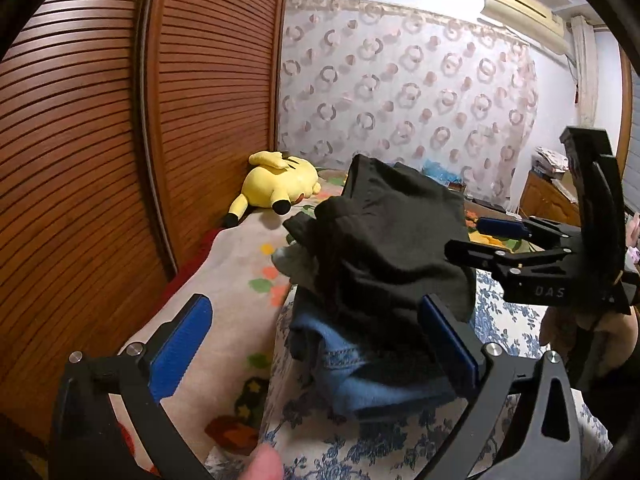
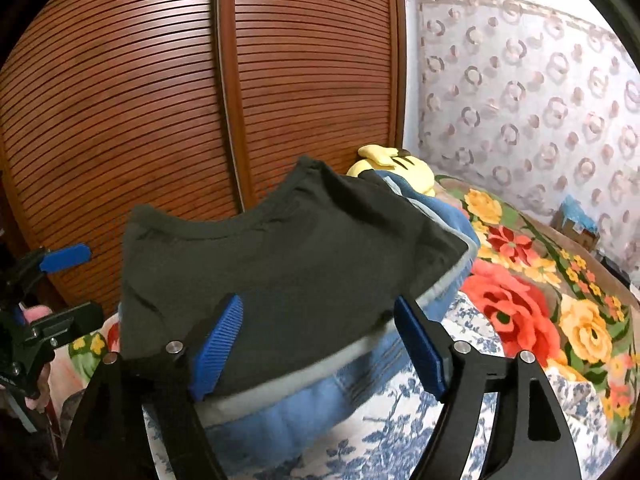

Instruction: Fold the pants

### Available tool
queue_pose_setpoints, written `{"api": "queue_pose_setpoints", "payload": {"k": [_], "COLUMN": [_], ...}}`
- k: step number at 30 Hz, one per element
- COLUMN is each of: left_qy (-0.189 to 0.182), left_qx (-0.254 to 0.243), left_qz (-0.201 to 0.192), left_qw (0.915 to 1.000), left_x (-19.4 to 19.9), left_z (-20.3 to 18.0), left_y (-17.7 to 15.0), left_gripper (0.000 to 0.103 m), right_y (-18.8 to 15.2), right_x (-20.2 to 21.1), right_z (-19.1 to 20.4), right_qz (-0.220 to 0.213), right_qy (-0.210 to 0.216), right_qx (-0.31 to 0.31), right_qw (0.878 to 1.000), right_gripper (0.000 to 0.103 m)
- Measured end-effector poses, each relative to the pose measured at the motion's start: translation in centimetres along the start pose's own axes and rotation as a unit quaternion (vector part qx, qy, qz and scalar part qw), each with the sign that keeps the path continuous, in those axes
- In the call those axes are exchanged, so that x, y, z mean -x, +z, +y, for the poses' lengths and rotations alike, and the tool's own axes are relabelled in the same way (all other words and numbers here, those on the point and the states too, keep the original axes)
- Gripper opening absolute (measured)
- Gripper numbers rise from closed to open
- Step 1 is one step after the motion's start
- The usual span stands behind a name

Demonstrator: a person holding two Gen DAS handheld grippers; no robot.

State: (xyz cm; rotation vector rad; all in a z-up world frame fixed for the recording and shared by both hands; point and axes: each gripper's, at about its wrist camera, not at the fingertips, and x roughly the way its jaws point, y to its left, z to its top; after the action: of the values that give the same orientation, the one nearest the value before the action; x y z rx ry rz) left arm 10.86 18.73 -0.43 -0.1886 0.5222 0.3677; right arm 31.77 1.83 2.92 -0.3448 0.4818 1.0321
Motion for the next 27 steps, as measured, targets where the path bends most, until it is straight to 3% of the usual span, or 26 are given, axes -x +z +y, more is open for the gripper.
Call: {"api": "queue_pose_setpoints", "payload": {"k": [27], "left_qy": [-0.034], "left_qx": [-0.023], "left_qz": [-0.004], "left_qw": [0.9992], "left_x": [5.9], "left_z": [-0.2], "left_y": [-2.7], "left_gripper": [0.102], "right_y": [-5.4], "right_x": [9.8], "right_z": [6.4], "right_qz": [-0.021], "right_qy": [-0.056], "right_qx": [-0.037], "right_qw": [0.997], "right_gripper": [0.084]}}
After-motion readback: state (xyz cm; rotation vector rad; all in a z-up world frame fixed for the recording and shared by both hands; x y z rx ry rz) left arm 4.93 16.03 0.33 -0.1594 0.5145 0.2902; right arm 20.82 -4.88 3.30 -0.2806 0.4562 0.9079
